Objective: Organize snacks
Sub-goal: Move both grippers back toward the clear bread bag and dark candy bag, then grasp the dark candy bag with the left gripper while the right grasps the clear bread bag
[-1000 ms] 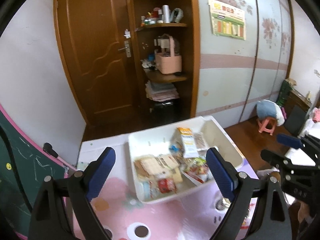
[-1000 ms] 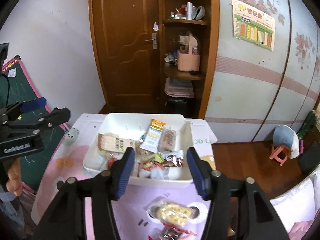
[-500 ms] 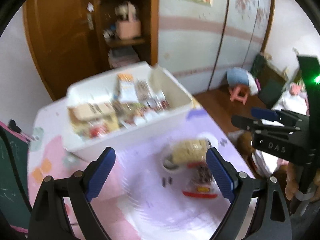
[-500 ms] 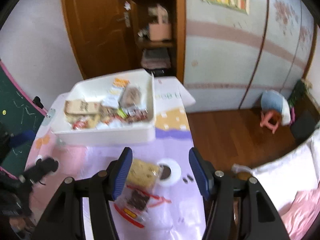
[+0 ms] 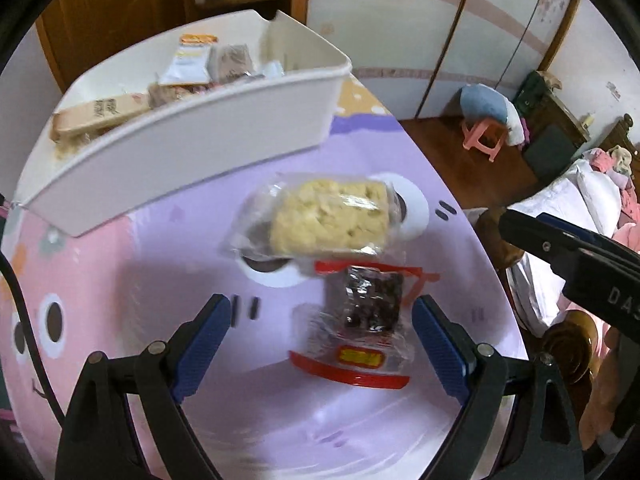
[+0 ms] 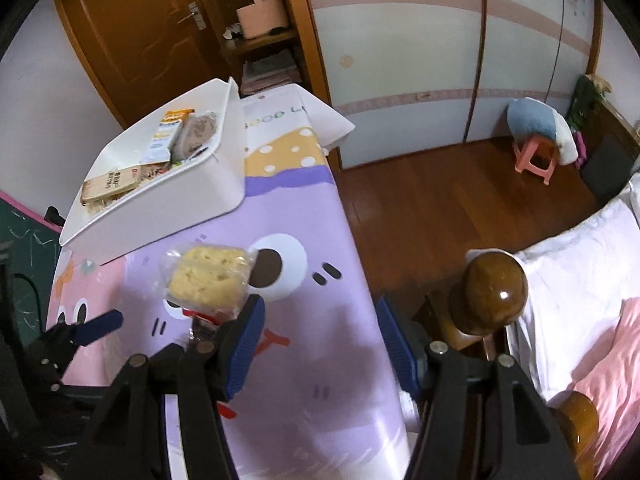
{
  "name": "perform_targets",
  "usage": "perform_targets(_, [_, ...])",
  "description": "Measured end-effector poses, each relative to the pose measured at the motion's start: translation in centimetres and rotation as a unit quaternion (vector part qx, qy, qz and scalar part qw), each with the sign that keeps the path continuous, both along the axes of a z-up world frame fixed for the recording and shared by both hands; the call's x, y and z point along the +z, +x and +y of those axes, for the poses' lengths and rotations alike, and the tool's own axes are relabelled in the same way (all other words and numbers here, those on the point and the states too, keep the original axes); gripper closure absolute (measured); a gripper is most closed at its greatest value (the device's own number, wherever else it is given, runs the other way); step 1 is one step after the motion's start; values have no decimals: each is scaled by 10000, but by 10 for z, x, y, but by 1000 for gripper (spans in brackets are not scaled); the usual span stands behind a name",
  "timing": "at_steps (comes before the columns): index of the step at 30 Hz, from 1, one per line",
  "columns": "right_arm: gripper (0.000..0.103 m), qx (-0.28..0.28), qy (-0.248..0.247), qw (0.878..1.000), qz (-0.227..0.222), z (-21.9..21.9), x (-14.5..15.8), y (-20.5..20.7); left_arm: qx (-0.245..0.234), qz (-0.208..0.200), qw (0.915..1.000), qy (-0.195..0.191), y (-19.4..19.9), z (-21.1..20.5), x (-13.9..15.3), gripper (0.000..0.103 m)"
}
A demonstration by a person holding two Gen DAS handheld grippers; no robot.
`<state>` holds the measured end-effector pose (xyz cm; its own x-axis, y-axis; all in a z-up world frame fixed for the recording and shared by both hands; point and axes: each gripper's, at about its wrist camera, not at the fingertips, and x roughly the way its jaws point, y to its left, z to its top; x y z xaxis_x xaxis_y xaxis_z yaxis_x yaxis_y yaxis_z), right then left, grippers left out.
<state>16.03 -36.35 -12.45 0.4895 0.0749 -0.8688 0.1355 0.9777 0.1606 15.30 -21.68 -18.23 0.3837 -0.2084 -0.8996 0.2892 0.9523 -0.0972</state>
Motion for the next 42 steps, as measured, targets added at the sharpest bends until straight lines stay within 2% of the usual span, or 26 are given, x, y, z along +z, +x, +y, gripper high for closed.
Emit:
perform_targets(6, [44, -37, 120, 9999, 39, -5, -5, -1, -154, 9, 9997, 186, -1, -27, -16, 14])
perform_targets(10, [44, 68, 85, 9999, 25, 2, -6, 4, -159, 232, 9994, 210, 9, -32, -28, 41])
perform_targets(13, [44, 168, 41, 9998, 38, 8, -7, 8, -78, 343, 9994, -64, 13, -25, -32, 46])
perform_targets(18, [44, 445, 33, 9990, 18, 22, -9, 17, -159, 303, 9993, -149, 15, -6, -30, 56])
perform_targets(26, [43, 1490, -197, 9885, -151, 64, -11, 41, 281, 353, 9987, -241, 19, 51, -30, 58])
perform_targets(30, [30, 1978, -585, 9781, -286, 96, -11, 54, 591, 347, 9970, -352, 22, 78, -27, 58])
perform_targets(35, [25, 1971, -516, 9787, -239, 118, -17, 70, 840, 342, 9951, -393, 22, 101, -28, 58])
perform_targets(42, [25, 1824, -654, 9808, 219, 135, -47, 92, 1021, 168, 9938, -396, 23, 126, -20, 58])
